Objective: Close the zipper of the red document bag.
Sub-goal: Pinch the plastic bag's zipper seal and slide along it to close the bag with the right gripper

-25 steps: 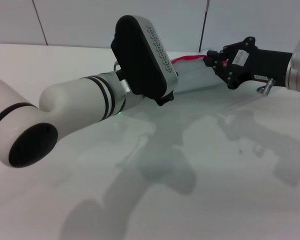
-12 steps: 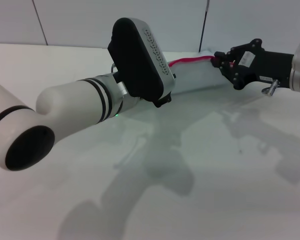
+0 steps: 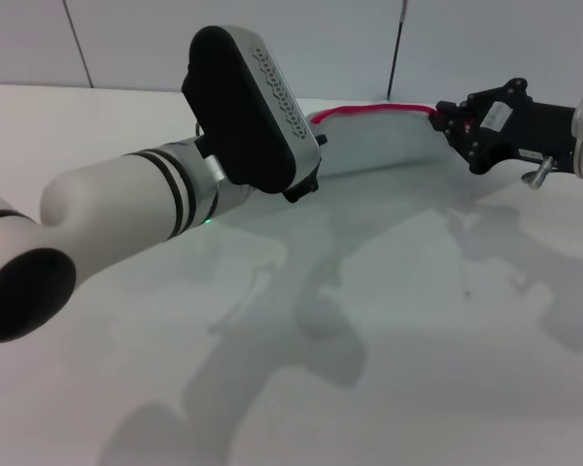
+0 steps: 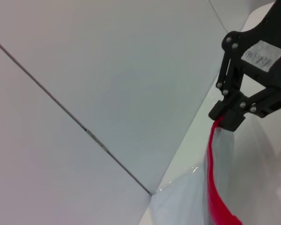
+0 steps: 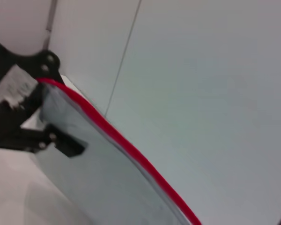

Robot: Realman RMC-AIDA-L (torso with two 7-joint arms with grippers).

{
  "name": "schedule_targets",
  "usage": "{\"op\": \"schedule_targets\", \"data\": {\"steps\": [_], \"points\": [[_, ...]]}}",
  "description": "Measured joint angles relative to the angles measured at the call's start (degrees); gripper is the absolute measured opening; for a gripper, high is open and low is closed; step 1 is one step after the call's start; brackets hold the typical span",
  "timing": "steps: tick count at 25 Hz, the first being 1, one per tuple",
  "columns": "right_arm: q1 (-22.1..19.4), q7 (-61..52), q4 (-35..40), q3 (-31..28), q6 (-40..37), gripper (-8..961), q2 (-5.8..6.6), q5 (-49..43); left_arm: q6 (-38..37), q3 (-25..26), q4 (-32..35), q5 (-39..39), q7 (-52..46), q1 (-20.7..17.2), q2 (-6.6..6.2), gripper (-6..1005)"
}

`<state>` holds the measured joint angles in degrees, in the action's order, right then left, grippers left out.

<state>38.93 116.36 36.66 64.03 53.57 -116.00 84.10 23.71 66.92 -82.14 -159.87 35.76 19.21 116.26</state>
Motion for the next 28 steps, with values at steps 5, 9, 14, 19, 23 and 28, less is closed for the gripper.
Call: {"op": "schedule_targets", "data": {"steps": [5,9,14,19,23,28], "points": [[-0.03,0.05,-0.02,-0.02,-0.07,67,0.02,-0.03,0.29,0.08,-0.31,0.0,0.04,-0.14,0.01,63],[-0.02,0.05,-0.02,-0.02,-0.02,65,0.01,-0.02,0.14,0.03,-0.15,-0.01,0.04,-0.07,0.01,65],[0.0,0.05,0.0,-0.01,0.03,62,0.0,-0.02,0.02,0.0,-0.03,-0.01,0.03,0.0,0.01,66],[0.03,0.05,0.03,-0.01,0.06,59,0.0,-0.02,-0.06,-0.04,0.04,-0.01,0.01,0.04,0.01,68],[0.05,0.04,0.03,-0.01,0.09,57,0.0,-0.02,-0.09,-0.06,0.08,-0.01,0.0,0.06,0.01,69],[0.06,0.02,0.03,-0.01,0.12,54,0.0,-0.02,-0.12,-0.08,0.12,0.0,0.0,0.09,0.01,71]]}}
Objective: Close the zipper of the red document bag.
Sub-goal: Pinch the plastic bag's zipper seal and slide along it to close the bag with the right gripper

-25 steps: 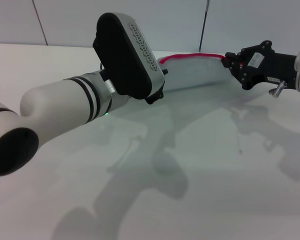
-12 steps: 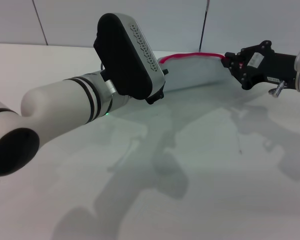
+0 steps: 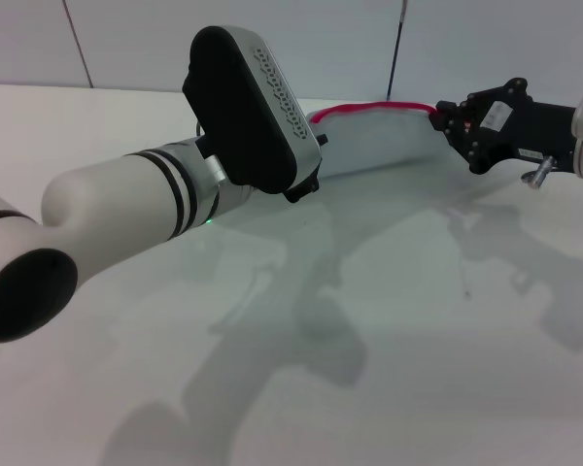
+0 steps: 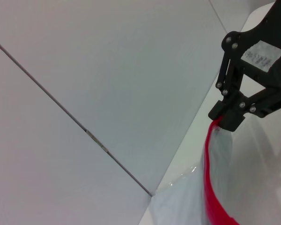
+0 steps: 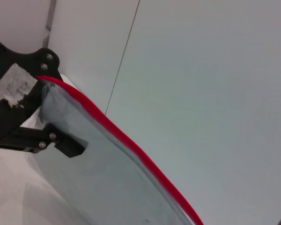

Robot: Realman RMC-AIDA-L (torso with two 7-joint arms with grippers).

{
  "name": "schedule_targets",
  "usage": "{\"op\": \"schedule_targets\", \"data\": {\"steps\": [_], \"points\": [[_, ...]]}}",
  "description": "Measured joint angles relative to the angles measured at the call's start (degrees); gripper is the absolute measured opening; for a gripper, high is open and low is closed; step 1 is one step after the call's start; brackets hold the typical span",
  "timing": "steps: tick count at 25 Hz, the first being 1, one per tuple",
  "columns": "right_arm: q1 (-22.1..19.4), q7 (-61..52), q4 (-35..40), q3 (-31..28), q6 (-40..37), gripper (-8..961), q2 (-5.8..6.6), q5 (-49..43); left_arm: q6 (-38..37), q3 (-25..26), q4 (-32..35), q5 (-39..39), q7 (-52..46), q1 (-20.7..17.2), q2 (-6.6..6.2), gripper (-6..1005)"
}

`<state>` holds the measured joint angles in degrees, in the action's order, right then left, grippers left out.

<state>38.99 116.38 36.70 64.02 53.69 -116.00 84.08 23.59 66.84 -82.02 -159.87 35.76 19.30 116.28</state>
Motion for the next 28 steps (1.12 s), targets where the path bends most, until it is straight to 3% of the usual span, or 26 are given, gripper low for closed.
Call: {"op": "schedule_targets", "data": {"steps": [28], "points": [[0.0,-0.04,-0.01,0.0,0.01,37,0.0,0.0,-0.05,0.0,0.03,0.0,0.0,0.03,0.0,79]]}}
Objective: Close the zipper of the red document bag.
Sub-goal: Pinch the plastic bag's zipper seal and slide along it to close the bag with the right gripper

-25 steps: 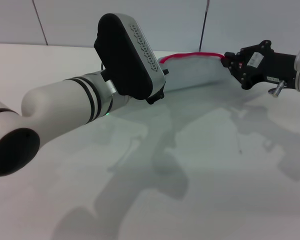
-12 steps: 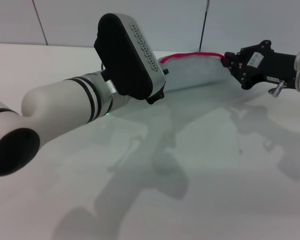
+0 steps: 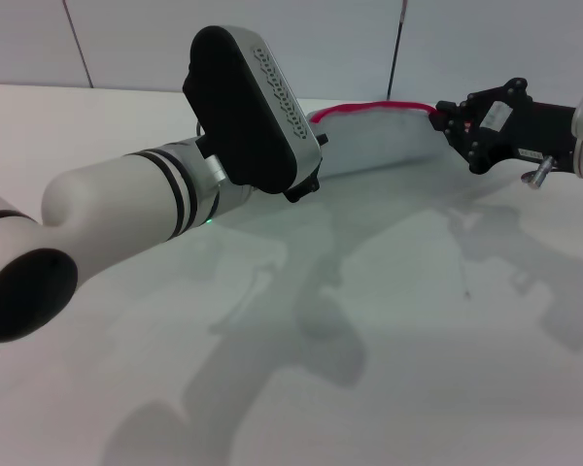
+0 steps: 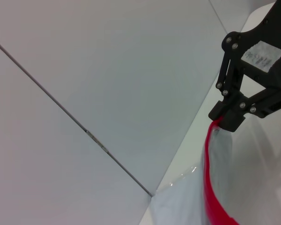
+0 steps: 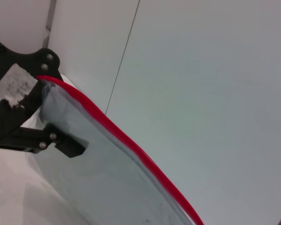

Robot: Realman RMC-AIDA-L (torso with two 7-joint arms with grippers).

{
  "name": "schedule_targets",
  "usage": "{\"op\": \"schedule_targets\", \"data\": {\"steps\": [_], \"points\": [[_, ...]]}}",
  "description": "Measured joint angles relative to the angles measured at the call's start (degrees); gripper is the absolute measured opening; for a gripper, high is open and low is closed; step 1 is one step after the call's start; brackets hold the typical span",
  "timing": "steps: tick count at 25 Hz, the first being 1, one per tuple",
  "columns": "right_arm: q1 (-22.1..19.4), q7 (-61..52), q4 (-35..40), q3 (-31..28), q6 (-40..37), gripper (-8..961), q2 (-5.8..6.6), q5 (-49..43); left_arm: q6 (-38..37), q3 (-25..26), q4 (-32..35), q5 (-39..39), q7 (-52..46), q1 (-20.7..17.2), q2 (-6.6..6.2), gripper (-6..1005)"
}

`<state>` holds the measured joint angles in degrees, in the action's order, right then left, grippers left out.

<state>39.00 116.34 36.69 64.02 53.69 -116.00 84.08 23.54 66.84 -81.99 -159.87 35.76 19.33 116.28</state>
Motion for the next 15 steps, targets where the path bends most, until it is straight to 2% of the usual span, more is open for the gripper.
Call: {"op": "schedule_targets", "data": {"steps": [15], "points": [[-0.01,0.02,-0.01,-0.01,-0.03,29,0.0,-0.01,0.1,0.03,-0.06,0.02,0.01,-0.03,0.0,84]]}}
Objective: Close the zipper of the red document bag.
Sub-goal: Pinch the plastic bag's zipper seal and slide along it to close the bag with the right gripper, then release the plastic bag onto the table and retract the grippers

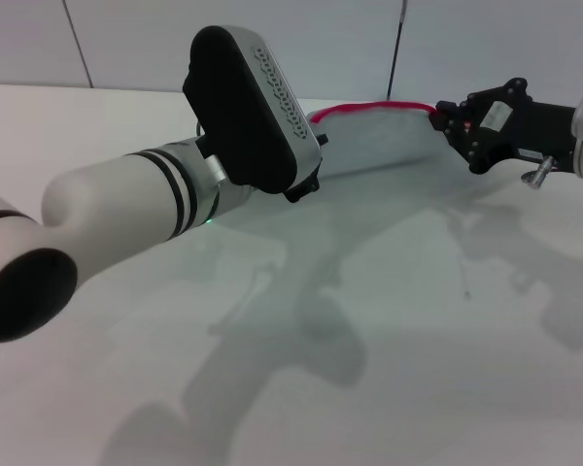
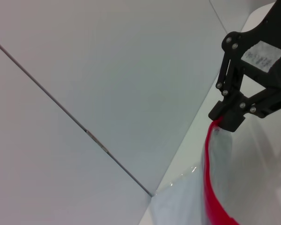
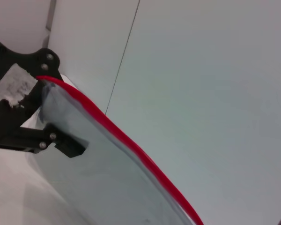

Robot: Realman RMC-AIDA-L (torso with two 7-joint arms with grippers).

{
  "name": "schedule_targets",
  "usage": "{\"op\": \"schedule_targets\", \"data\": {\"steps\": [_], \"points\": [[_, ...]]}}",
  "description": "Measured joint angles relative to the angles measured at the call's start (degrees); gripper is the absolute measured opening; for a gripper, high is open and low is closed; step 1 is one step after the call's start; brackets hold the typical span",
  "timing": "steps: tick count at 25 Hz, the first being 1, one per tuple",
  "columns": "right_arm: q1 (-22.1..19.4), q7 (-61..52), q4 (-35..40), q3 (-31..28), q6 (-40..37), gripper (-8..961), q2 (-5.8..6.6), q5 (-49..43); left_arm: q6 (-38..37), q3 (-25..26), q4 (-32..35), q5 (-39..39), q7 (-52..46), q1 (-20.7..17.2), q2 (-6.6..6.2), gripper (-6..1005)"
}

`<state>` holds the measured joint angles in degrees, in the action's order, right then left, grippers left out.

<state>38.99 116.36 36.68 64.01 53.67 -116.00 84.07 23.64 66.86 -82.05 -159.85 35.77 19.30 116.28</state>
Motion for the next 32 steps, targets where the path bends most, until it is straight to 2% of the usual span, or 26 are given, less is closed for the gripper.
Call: {"op": "schedule_targets", "data": {"steps": [2,5,6,15,19,28,32], "points": [[-1.21,1.89,-2.1,-2.46,-2.91,27,0.22,-0.06,1.34,0.92,-2.38,0.37,0.76,-1.89,0.11,85],[-3.13,5.53,-6.72,-10.46,-12.81,26,0.4,-0.22,2.52,2.58,-10.96,0.75,2.07,-8.54,0.22,86],[-3.04,5.62,-6.99,-11.79,-15.15,25,0.42,-0.12,2.58,2.54,-11.96,0.76,2.03,-8.88,0.23,86],[-3.14,6.78,-6.98,-11.84,-14.98,29,0.23,-0.06,2.2,2.4,-10.74,0.68,1.77,-8.43,0.15,89],[-4.02,7.89,-6.77,-11.81,-14.35,46,-0.24,3.82,0.74,2.48,-9.79,0.65,1.69,-8.31,0.19,90],[-5.65,9.69,-7.22,-11.21,-12.59,239,-0.59,15.42,-6.35,1.87,-6.36,0.68,-1.09,-8.0,0.3,93],[-5.79,9.93,-7.45,-11.17,-11.26,376,-0.63,16.76,-7.08,1.89,-4.48,0.69,-3.57,-6.9,0.23,183]]}}
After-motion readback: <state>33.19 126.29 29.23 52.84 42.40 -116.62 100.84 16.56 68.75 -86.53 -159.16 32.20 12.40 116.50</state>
